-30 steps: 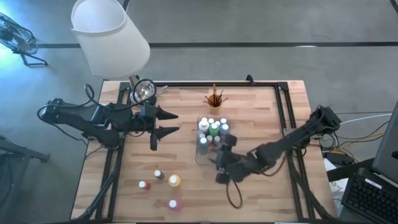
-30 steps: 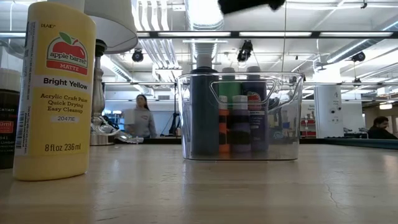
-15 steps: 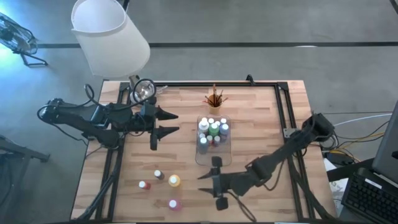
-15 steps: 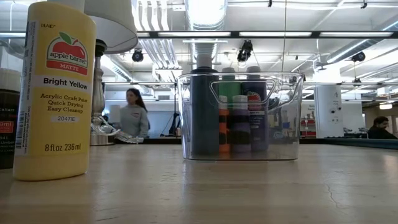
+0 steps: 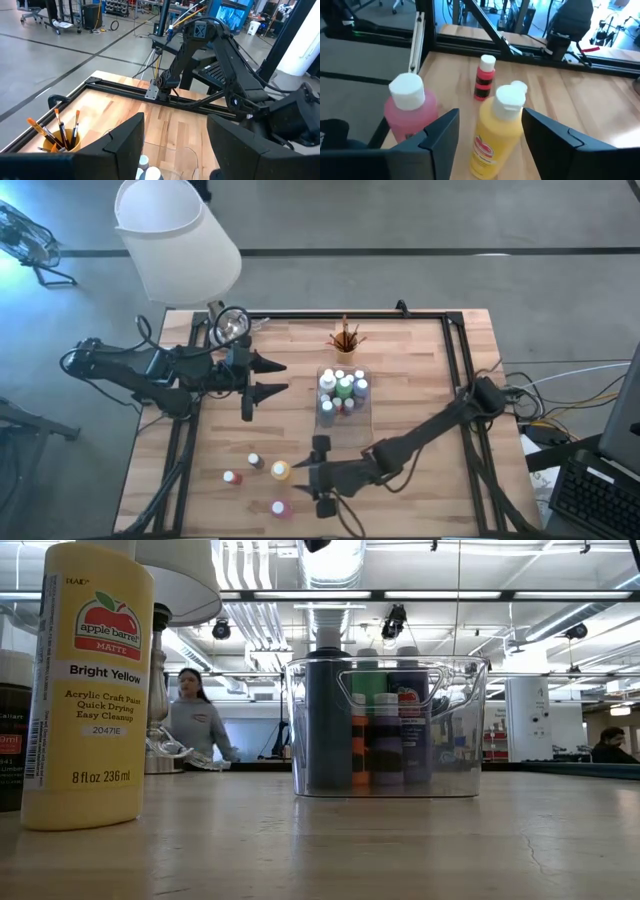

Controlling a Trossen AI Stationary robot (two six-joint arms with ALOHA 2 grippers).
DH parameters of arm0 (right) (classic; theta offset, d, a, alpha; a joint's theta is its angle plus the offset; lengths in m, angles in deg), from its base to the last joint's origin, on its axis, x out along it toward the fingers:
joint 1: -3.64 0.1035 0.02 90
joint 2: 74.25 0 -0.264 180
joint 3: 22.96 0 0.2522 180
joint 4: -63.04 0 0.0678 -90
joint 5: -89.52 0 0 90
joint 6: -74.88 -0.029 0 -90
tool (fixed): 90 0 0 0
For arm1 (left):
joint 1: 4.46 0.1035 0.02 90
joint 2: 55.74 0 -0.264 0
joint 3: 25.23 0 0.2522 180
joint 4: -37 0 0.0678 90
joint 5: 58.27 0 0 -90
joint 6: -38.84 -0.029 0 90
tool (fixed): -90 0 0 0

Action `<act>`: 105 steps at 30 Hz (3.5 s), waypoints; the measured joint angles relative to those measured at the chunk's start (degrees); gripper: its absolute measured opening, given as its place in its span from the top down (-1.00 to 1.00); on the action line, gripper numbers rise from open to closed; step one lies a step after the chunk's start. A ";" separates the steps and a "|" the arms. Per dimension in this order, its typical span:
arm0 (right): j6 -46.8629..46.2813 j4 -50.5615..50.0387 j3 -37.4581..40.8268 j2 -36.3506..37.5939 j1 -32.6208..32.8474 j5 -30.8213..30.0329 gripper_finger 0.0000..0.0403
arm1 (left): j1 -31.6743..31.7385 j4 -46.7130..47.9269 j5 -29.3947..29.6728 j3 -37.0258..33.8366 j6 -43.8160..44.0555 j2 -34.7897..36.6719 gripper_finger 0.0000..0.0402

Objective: Pick & Place Paint Supplies
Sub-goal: Put the large yellow paint bottle into the transparent bin

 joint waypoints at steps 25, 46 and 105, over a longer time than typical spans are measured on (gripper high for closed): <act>-7.66 3.83 -1.61 -4.69 -4.78 6.86 -0.24 | 0.00 0.00 0.00 0.00 1.04 0.00 -0.11; -5.88 6.60 -1.58 -4.83 -5.41 8.46 -0.14 | 0.00 0.02 0.00 0.00 0.99 -0.01 -0.11; -3.01 -7.03 -1.54 1.16 -2.12 5.58 0.55 | 0.01 0.15 -0.01 0.00 1.04 0.00 -0.11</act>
